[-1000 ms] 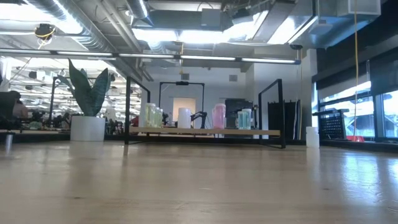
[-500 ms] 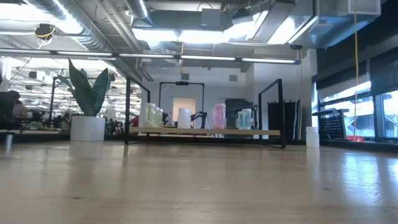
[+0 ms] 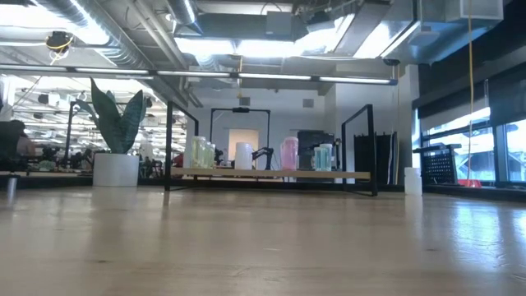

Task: Pick and place medicine bottles onto shelf by color
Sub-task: Put the blue pill bottle on the shelf aligned with other blue pill bottles

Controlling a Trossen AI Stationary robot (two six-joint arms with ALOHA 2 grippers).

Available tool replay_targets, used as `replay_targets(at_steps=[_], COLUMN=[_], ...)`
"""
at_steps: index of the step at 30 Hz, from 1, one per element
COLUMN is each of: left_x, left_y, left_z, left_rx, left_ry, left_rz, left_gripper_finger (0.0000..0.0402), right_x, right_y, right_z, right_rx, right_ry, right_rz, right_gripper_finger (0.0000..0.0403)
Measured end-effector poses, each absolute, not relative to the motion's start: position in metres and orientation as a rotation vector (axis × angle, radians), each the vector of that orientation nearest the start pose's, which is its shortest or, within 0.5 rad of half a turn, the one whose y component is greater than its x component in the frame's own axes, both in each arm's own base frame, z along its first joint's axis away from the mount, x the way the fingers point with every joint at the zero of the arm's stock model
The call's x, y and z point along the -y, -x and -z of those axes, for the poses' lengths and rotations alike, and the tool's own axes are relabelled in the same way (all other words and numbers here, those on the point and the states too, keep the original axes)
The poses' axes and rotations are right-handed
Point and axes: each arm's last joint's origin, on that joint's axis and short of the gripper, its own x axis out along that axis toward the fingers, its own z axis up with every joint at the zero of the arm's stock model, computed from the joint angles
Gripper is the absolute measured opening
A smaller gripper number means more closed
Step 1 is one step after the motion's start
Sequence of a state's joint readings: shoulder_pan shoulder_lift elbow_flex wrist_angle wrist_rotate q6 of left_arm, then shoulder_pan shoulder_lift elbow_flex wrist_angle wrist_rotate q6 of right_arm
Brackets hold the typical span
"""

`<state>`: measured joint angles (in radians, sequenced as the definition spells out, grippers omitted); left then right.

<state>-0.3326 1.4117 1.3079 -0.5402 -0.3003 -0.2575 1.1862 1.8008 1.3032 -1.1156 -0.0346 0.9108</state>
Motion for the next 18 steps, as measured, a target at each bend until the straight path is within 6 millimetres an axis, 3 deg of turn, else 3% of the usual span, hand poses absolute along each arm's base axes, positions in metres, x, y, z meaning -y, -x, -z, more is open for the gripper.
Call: replay_targets(at_steps=[6,13,18], left_x=[0.103,0.105,0.105], left_y=[-0.289,-0.289,-0.29], left_z=[-0.344,-0.346,-0.346], left_rx=[-0.578,-0.563,-0.559], left_ry=[0.041,0.044,0.044], left_rz=[0.035,0.041,0.037], left_gripper_finger=[0.0221,0.0221,0.0221], right_x=[-0.296,-0.298,-0.295], right_y=[-0.117,-0.121,-0.119], right_z=[-0.189,-0.184,-0.178], right_rx=[-1.64,-1.546,-1.58], right_ry=[0.215,0.203,0.201], right_rz=[-0.229,-0.231,-0.232], right_gripper_finger=[0.0248,0.0248,0.0248])
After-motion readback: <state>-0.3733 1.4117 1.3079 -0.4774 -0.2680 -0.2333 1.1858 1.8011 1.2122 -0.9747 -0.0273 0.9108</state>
